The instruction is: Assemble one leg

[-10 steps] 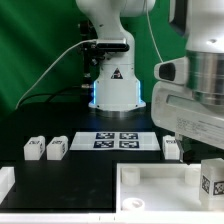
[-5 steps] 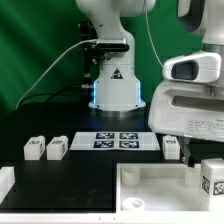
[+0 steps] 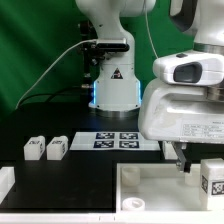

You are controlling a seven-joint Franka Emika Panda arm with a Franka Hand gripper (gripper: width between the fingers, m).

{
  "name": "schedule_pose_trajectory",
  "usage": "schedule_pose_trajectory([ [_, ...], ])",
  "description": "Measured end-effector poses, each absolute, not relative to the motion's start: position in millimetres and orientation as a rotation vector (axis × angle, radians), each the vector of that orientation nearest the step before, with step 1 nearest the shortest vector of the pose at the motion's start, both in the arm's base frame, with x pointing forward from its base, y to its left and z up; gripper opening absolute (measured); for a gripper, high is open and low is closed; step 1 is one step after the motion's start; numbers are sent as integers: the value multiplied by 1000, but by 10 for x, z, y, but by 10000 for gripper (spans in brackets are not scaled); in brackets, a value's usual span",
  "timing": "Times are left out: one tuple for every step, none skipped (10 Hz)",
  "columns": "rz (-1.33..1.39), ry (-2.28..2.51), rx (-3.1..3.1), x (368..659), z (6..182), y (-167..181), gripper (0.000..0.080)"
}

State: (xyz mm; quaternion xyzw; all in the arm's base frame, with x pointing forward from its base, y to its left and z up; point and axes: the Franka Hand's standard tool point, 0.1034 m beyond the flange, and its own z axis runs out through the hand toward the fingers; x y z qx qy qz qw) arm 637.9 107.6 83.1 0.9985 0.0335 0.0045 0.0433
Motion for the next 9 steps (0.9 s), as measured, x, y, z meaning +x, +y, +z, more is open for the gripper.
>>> schedule_pose_trajectory([
  [19,-32,3058,6378,829,1079,389],
  [26,-233,3050,6376,826,1078,295],
  [31,-369,3037,6375,826,1074,295],
  [33,-525,3014,6368,822,1074,295],
  [35,-654,2987,6365,820,1056,295],
  [38,-767,2960,6371,818,1026,295],
  [27,-895,2917,6358,828,1030,295],
  [21,-1018,2865,6356,847,1017,295],
  [20,-1054,2843,6351,850,967,301],
])
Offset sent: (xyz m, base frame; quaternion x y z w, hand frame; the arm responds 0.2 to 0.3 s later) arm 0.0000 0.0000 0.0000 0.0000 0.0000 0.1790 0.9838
